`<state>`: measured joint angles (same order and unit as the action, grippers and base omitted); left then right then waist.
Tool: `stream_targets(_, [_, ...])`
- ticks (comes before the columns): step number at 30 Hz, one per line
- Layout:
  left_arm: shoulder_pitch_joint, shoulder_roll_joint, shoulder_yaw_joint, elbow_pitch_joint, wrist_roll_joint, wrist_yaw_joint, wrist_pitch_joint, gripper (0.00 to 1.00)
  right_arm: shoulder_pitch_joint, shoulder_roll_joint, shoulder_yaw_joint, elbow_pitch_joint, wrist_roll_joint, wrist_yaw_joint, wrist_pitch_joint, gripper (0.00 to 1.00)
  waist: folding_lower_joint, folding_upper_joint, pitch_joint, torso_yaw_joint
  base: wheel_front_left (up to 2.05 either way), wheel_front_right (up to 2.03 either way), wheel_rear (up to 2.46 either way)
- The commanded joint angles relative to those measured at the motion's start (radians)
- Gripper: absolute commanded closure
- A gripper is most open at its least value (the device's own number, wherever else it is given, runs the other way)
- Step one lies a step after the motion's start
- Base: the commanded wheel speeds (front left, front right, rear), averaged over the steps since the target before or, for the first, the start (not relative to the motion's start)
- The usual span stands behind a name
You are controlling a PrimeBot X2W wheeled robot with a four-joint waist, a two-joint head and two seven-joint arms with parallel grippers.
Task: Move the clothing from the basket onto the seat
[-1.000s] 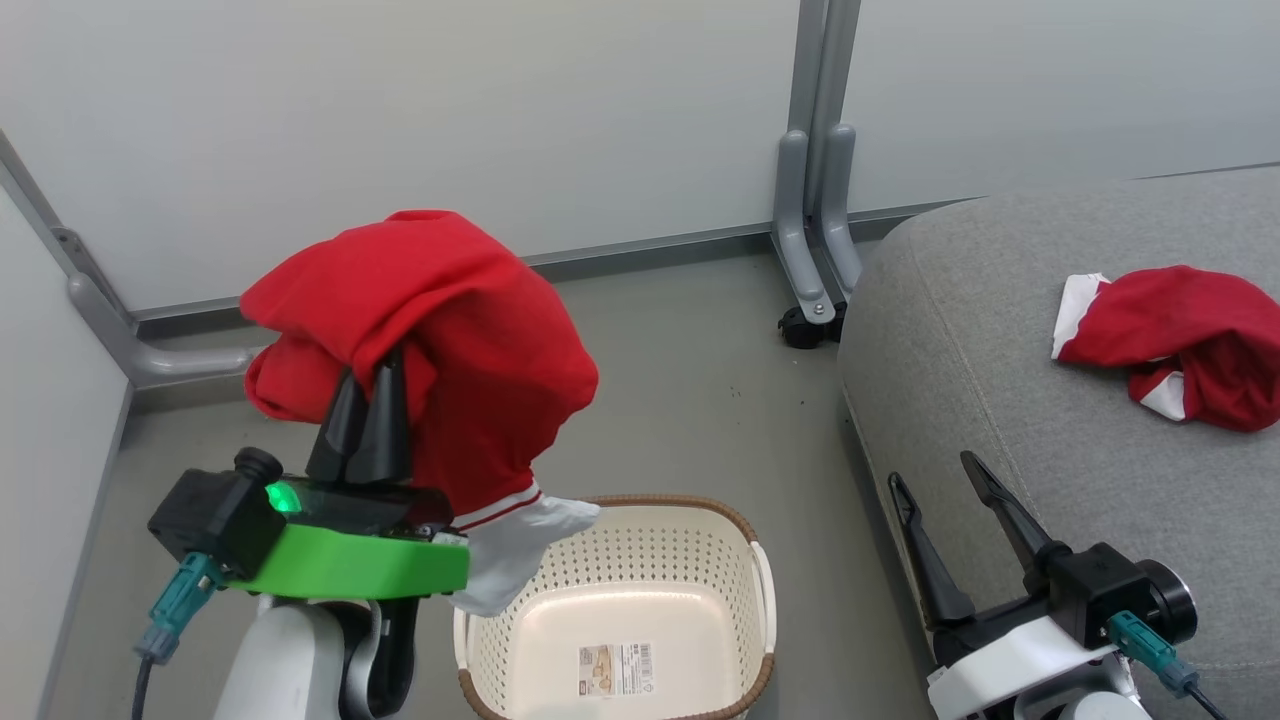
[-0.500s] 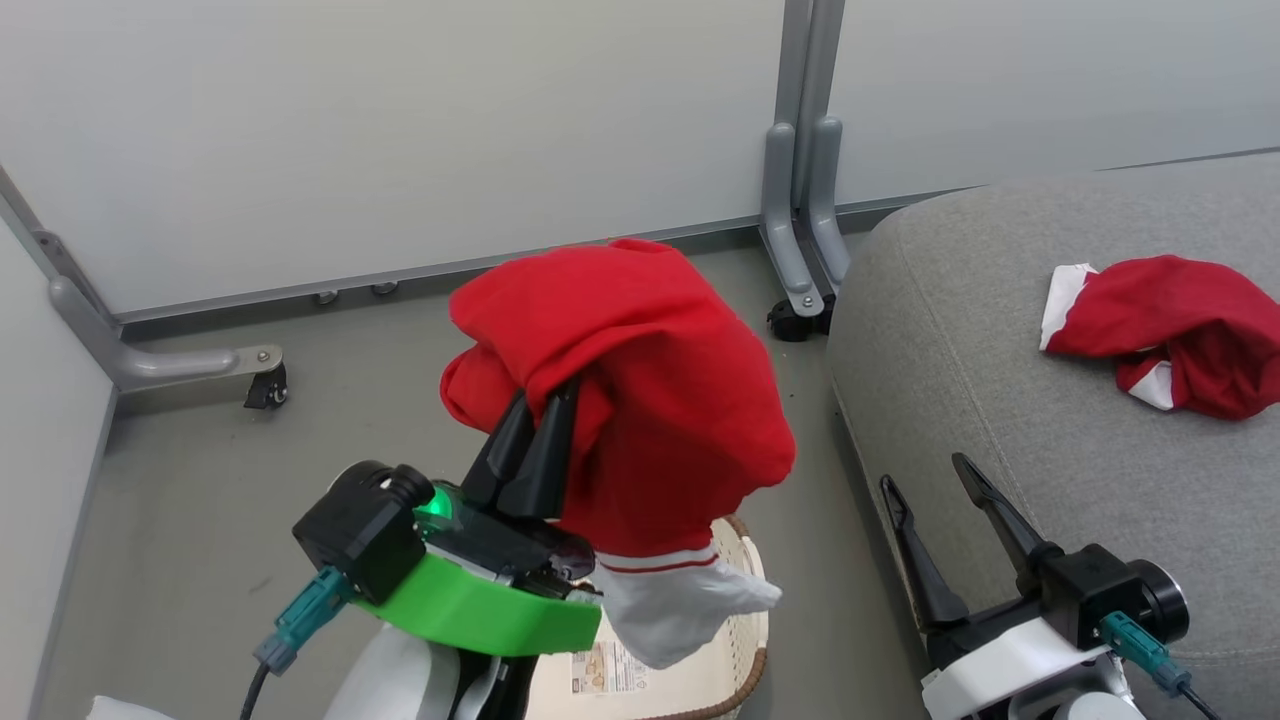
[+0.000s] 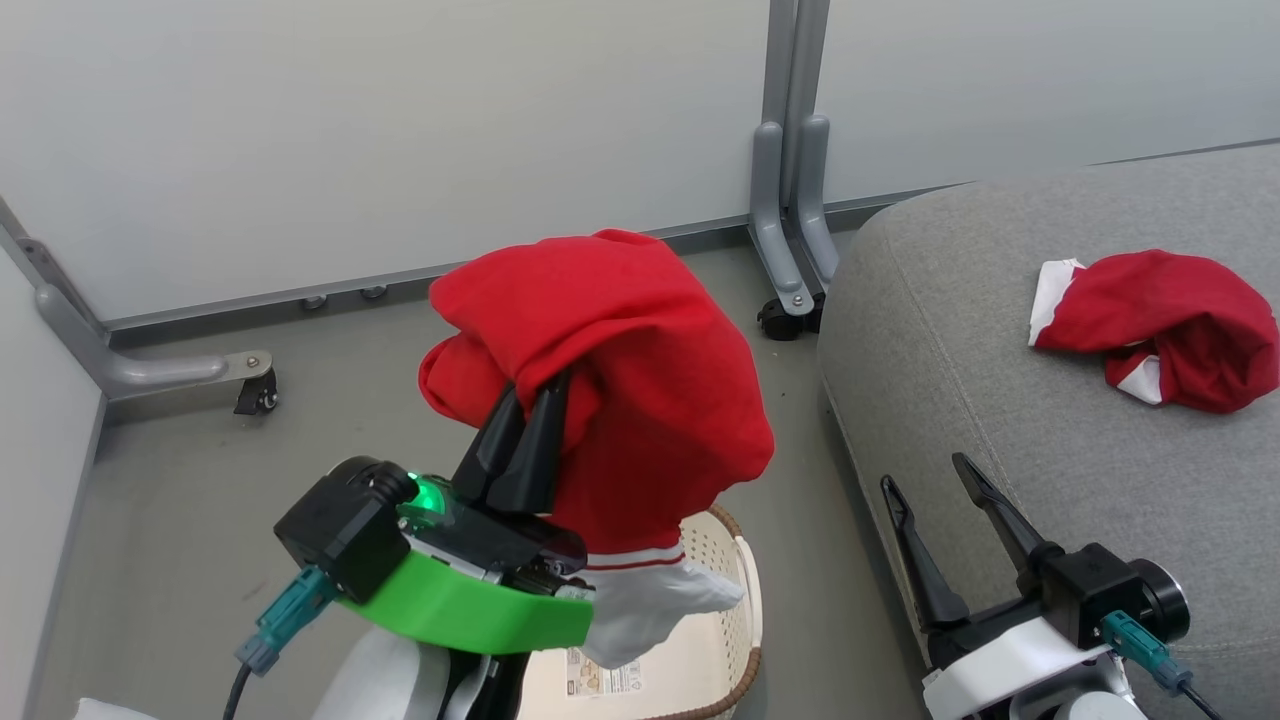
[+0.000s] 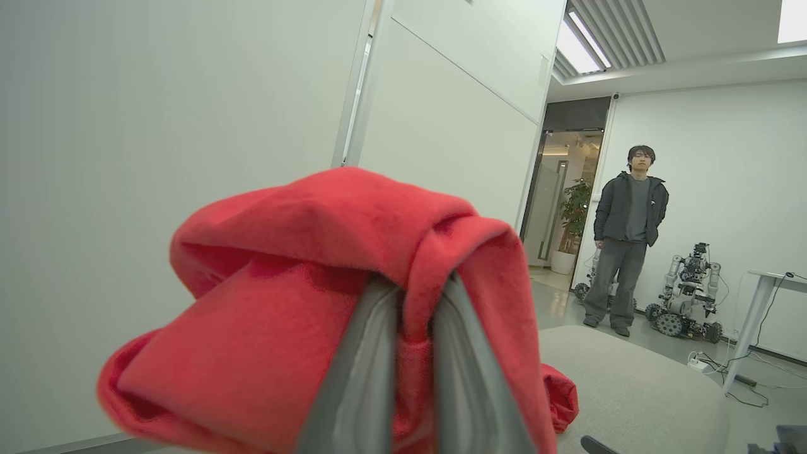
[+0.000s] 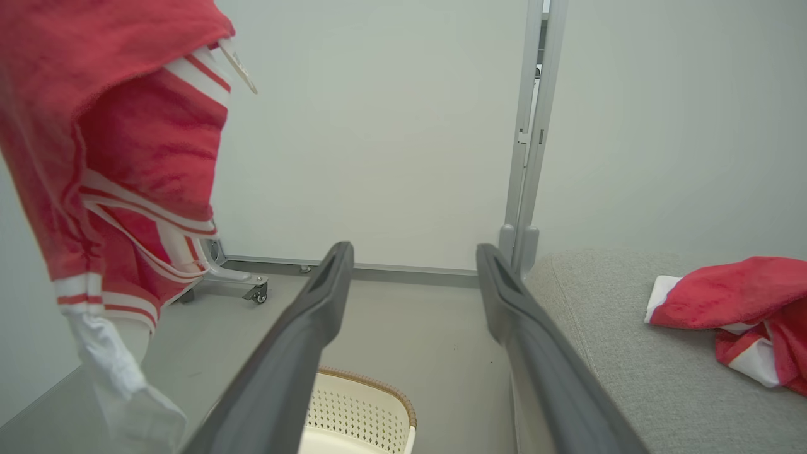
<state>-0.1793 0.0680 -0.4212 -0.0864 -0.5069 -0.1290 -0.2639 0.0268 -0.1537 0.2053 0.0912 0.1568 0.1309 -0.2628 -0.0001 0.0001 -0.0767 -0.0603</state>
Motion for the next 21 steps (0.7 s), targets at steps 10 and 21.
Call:
stream_targets(10, [-0.001, 0.000, 0.005, 0.002, -0.001, -0.002, 0.000, 1.00, -0.012, -0.013, 0.015, 0.003, 0.007, 0.000, -0.003, 0.00, 0.0001, -0.0001, 0.000, 0.005, 0.00, 0.00, 0.00])
stream_targets(21, [-0.008, 0.003, -0.003, 0.004, -0.004, -0.002, 0.000, 1.00, -0.066, -0.155, 0.258, -0.068, 0.157, 0.000, -0.003, 0.00, 0.0001, -0.0001, 0.004, 0.013, 0.00, 0.00, 0.00])
